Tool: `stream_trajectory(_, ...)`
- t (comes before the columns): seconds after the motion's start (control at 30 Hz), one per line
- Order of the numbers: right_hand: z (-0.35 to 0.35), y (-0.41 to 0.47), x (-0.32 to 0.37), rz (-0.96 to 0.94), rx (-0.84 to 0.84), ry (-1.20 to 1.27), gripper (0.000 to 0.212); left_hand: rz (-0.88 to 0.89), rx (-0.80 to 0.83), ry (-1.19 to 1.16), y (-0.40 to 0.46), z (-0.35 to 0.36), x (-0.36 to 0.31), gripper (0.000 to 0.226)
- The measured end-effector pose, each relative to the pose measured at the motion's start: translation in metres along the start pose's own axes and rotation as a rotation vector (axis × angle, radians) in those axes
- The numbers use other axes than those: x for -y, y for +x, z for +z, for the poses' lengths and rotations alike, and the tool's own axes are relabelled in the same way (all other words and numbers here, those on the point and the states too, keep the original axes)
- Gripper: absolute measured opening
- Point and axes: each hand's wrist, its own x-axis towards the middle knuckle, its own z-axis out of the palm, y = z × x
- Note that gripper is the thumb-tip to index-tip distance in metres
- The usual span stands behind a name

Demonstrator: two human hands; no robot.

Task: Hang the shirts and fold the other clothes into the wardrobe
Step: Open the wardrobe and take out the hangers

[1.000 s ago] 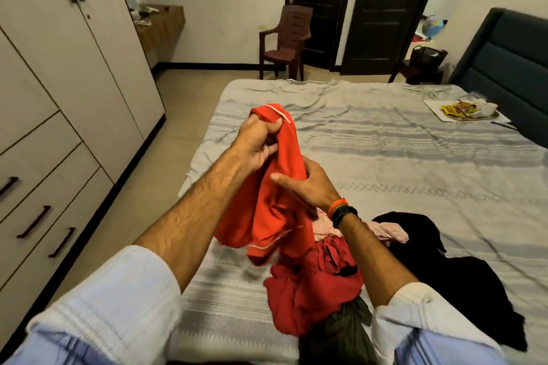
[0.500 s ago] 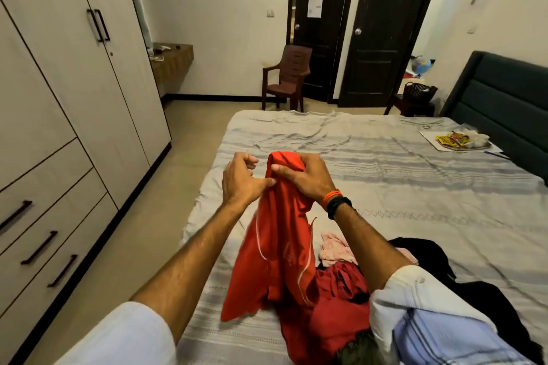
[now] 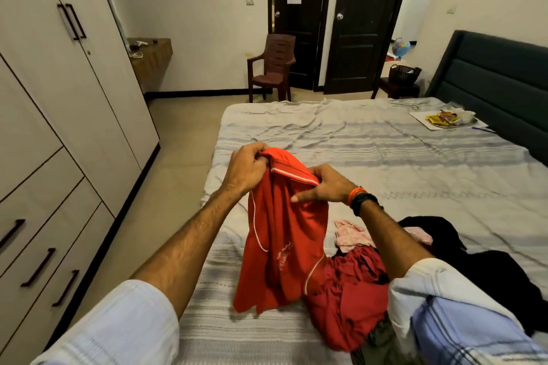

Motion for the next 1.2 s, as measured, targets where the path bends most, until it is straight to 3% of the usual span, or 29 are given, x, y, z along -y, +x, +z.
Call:
stream_trajectory(0.07, 0.007, 0.005, -0.004, 0.0, -0.133, 0.125, 0.018, -0.035, -0.045, -0.04, 0.004, -0.002, 0.002, 0.016)
stream_trajectory(0.23, 0.005, 0.027, 0.016, -0.063, -0.439, 0.399, 0.025, -0.232, -0.033, 0.009, 0.013, -0.01, 0.013, 0.05)
stream_trajectory(0.33, 0.0, 0.039, 0.033, -0.094, -0.446, 0.456, 0.017, -0.256, 0.104, -0.1, 0.018, -0.007, 0.025, 0.039)
stream_trajectory(0.4, 0.001, 0.048, 0.041, -0.106, -0.457, 0.544, 0.021, -0.219, 0.187, -0.279, 0.018, -0.001, 0.026, 0.026)
stream_trajectory(0.47, 0.001, 0.054, 0.049, -0.126, -0.422, 0.586, 0.036, -0.149, 0.17, -0.329, 0.02, 0.008, 0.018, 0.021)
stream_trajectory(0.5, 0.001, 0.057, 0.051, -0.137, -0.393, 0.546, 0.043, -0.122, 0.127, -0.326, 0.022, 0.011, 0.011, 0.012)
stream_trajectory(0.6, -0.003, 0.056, 0.045, -0.159, -0.285, 0.367, 0.038, -0.119, 0.039, -0.333, 0.028, 0.014, -0.006, 0.009)
stream_trajectory(0.73, -0.007, 0.051, -0.002, -0.061, -0.105, 0.107, 0.049, -0.155, -0.074, -0.459, 0.035, 0.01, -0.015, 0.029)
stream_trajectory(0.83, 0.0, 0.053, -0.044, 0.029, 0.018, -0.171, 0.025, -0.231, -0.182, -0.593, 0.045, 0.001, -0.008, 0.02)
stream_trajectory(0.9, 0.007, 0.054, -0.057, 0.082, -0.027, -0.114, 0.02, -0.287, -0.236, -0.617, 0.05, -0.005, -0.001, 0.011)
stream_trajectory(0.97, 0.009, 0.056, -0.057, 0.096, -0.188, -0.06, 0.021, -0.298, -0.24, -0.589, 0.046, -0.013, 0.006, 0.007)
stream_trajectory(1.0, 0.01, 0.058, -0.053, 0.096, -0.264, -0.035, 0.021, -0.289, -0.16, -0.577, 0.043, -0.017, 0.009, 0.009)
stream_trajectory(1.03, 0.011, 0.061, -0.047, 0.096, -0.317, 0.038, 0.02, -0.281, 0.02, -0.562, 0.038, -0.02, 0.012, 0.018)
stream_trajectory(1.1, 0.012, 0.064, -0.03, 0.092, -0.333, 0.341, 0.016, -0.274, 0.567, -0.441, 0.027, -0.029, 0.02, 0.048)
stream_trajectory(1.17, 0.012, 0.068, -0.012, 0.063, -0.298, 0.652, 0.02, -0.294, 1.006, -0.217, 0.015, -0.03, 0.026, 0.052)
stream_trajectory(1.2, 0.012, 0.07, -0.004, 0.048, -0.261, 0.77, 0.024, -0.317, 1.096, -0.134, 0.011, -0.026, 0.029, 0.047)
